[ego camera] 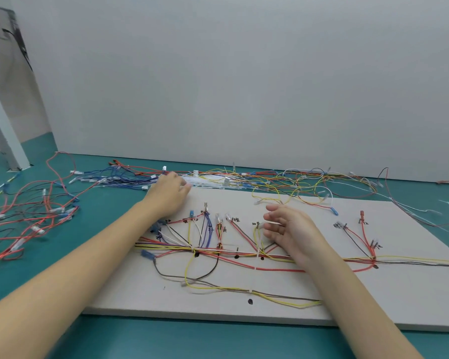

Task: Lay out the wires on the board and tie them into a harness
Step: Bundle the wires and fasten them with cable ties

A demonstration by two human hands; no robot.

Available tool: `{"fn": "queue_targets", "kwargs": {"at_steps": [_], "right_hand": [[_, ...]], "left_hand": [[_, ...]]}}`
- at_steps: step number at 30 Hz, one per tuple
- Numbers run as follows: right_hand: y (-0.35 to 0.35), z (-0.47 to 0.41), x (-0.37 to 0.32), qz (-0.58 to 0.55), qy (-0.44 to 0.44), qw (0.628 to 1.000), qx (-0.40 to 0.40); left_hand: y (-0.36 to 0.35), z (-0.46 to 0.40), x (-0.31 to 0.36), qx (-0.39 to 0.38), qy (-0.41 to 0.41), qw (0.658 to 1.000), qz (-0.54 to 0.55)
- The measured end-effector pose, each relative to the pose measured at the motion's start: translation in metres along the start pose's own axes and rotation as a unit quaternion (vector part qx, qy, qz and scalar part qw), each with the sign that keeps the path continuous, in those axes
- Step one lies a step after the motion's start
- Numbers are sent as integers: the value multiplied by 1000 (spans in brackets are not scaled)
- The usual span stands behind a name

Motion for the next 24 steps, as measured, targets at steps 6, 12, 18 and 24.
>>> {"fn": "queue_targets", "kwargs": {"at_steps": [6, 12, 18, 24], "right_hand": [[0, 2, 0, 15, 0, 1000, -3], [-3, 4, 0, 40, 9, 999, -9], [-4, 5, -1, 50, 15, 999, -8], [-5, 6, 0, 67, 15, 998, -10]], "left_hand": [[-12, -13, 2, -13, -9, 998, -66], [-18, -23, 1, -30, 15, 994, -100], [-19, -26, -1, -39, 21, 993, -111], [-21, -23, -1, -41, 18, 995, -91]]}}
Point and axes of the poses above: each hand's wrist, its own z-axis away from the middle knuckle, its own y-axis out of the back of the hand, x = y × z, the point moved 2 cm from there along -z, towards the middle knuckle, and after that the axes turned 11 degrees about z, right-handed, at the moved point
